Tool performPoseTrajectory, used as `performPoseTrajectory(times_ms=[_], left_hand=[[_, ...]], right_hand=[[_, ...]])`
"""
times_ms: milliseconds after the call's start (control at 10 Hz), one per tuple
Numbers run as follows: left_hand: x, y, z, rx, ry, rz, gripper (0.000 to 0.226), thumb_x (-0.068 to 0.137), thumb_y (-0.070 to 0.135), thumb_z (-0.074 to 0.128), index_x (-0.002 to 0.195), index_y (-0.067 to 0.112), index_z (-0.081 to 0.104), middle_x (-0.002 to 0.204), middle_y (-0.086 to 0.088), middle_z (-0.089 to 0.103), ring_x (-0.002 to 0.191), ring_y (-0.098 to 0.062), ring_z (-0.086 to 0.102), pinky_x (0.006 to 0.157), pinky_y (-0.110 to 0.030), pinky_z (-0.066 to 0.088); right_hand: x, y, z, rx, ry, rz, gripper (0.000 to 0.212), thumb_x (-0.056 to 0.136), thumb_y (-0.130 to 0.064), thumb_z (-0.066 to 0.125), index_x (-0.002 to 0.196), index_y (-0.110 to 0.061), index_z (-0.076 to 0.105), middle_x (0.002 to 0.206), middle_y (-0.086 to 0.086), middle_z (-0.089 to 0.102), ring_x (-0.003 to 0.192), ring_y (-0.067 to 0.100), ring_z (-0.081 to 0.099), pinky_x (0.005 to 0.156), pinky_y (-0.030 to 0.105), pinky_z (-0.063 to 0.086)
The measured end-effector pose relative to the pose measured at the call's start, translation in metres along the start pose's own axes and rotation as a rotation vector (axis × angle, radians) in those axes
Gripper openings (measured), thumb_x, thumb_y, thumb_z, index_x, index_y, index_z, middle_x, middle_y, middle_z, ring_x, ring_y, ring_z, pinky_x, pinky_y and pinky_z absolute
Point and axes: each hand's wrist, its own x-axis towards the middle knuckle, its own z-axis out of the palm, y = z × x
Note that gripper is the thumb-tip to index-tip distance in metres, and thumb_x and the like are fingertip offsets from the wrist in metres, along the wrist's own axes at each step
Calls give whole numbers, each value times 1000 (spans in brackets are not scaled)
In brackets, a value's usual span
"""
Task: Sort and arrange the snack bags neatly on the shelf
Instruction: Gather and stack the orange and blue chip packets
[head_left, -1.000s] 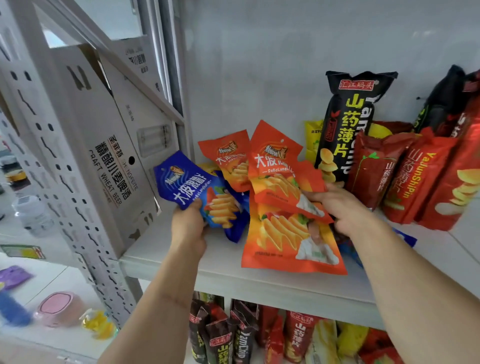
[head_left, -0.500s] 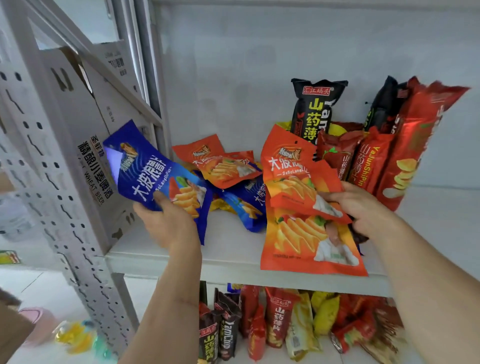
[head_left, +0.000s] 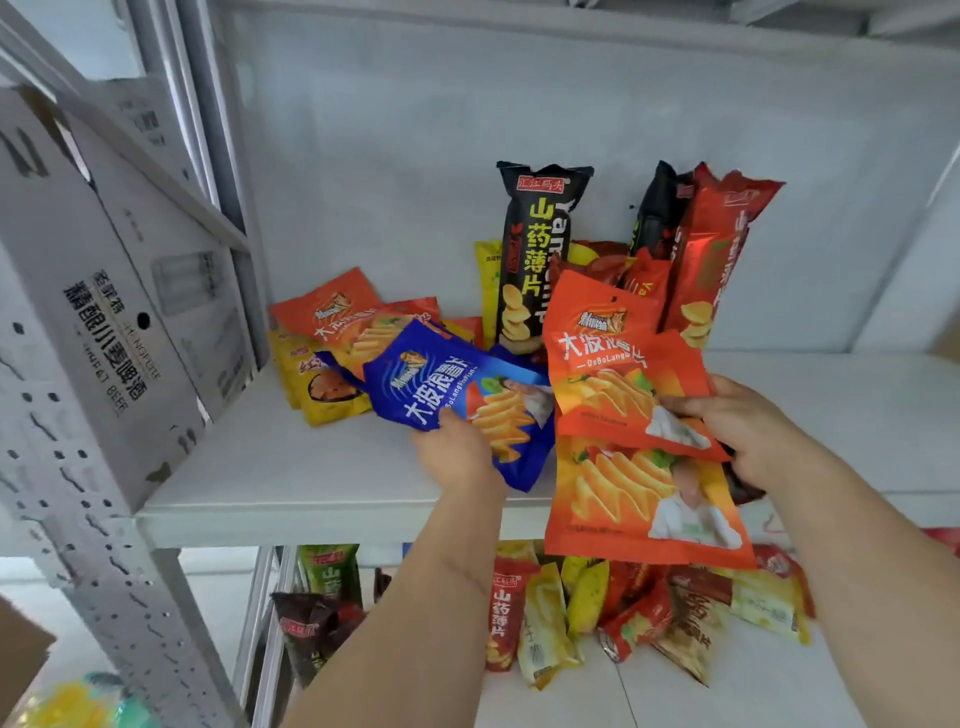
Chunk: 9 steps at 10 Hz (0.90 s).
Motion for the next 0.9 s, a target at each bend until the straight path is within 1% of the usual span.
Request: performPoseTrajectory(times_ms=[100, 200, 300, 400, 500, 600, 700, 800, 900], left_hand=[[-17, -9, 18, 18, -78, -104, 40, 100, 24, 46, 130, -1, 54, 129, -25, 61, 100, -39, 65, 87, -49, 56], [-31, -16, 34, 44, 15, -86, 41, 100, 26, 45, 132, 3, 52, 131, -22, 60, 79, -23, 59, 78, -36, 54], [-42, -27, 51, 309, 116, -56, 48, 98, 31, 54, 139, 10, 41, 133, -8, 57, 105, -16, 61, 94, -28, 49], [-51, -46, 64, -36, 33, -88, 47, 96, 35, 42, 132, 7, 52, 116, -13, 60, 79, -20, 59, 85, -35, 56], [-61, -58, 79, 98, 109, -7, 58, 87, 50, 36, 129, 15, 58, 132, -14, 58, 115, -34, 59, 102, -47, 49], [-78, -49, 92, 164, 190, -36, 57, 99, 48, 48, 148, 20, 43, 151, -12, 41, 131, -30, 47, 105, -38, 42], [-72, -51, 105, 271, 91, -41, 61, 95, 38, 61, 149, 16, 42, 142, -5, 53, 120, -24, 56, 89, -34, 50], [-79, -54, 110, 342, -16, -21, 40, 96, 10, 56, 136, 1, 53, 131, -12, 61, 87, -22, 59, 58, -25, 46], [-84, -48, 108, 204, 14, -47, 37, 101, 13, 51, 138, 6, 51, 138, -10, 57, 103, -21, 63, 80, -23, 52]], right_hand=[[3, 6, -35, -35, 63, -4, 19, 83, -13, 76, 99, -23, 70, 93, 6, 76, 85, 28, 73, 80, 44, 59], [9, 14, -73, -58, 112, -16, 19, 83, -13, 77, 99, -22, 70, 92, 6, 76, 83, 28, 73, 78, 41, 59], [16, 24, -107, -40, 137, 0, 19, 83, -14, 77, 98, -22, 69, 92, 7, 76, 83, 29, 73, 79, 44, 59], [21, 37, -129, -15, 124, 20, 17, 83, -15, 77, 97, -23, 69, 91, 9, 76, 81, 31, 73, 75, 45, 60], [25, 47, -143, 2, 95, 17, 15, 83, -15, 76, 93, -24, 69, 90, 8, 76, 81, 30, 73, 76, 46, 60], [29, 52, -149, 21, 62, 18, 15, 84, -15, 76, 93, -25, 69, 90, 6, 75, 82, 29, 73, 79, 45, 60], [32, 55, -143, 51, 14, 18, 14, 85, -14, 75, 94, -24, 69, 91, 4, 75, 83, 26, 71, 76, 38, 58], [36, 58, -134, 60, -25, 28, 17, 84, -14, 76, 98, -23, 71, 91, 3, 76, 83, 24, 72, 76, 37, 58], [40, 61, -129, 54, -38, 35, 19, 84, -17, 77, 101, -23, 70, 92, 2, 76, 84, 24, 72, 73, 34, 58]])
